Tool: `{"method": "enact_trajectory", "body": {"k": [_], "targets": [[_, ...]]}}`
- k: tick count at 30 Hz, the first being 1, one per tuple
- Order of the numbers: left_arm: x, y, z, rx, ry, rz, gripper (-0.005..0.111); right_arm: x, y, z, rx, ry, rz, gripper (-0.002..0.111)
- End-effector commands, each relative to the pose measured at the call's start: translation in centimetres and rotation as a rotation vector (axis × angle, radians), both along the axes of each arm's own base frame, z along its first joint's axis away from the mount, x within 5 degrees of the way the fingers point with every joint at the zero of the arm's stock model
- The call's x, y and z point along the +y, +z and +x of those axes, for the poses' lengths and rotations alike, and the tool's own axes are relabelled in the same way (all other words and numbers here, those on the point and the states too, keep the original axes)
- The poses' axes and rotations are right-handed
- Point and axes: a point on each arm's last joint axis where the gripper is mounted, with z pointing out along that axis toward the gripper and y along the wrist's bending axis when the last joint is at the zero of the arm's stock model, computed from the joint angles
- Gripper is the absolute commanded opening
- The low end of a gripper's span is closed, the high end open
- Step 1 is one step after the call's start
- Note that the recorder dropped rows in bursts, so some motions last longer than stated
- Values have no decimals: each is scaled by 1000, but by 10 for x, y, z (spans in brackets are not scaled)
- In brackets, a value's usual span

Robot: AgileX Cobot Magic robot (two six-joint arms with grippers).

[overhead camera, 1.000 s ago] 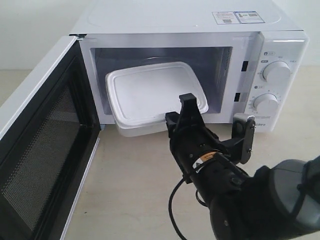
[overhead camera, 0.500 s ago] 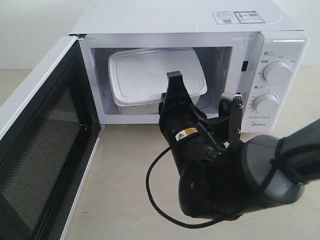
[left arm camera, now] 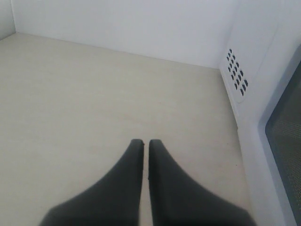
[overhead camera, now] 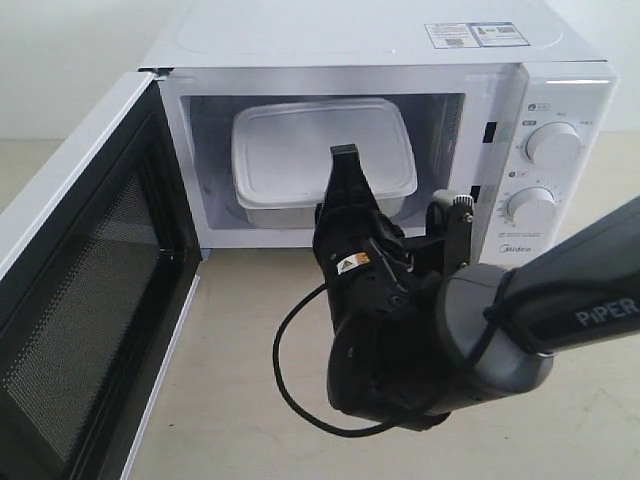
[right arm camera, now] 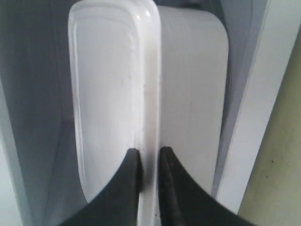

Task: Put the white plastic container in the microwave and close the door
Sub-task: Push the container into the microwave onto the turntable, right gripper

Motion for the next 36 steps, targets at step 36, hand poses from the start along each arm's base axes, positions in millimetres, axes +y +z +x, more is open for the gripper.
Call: {"method": "enact_trajectory", "body": {"k": [36], "targets": [[0,-1,0,-3,3,-11,4,8,6,37,11,-102,-27,39]]}}
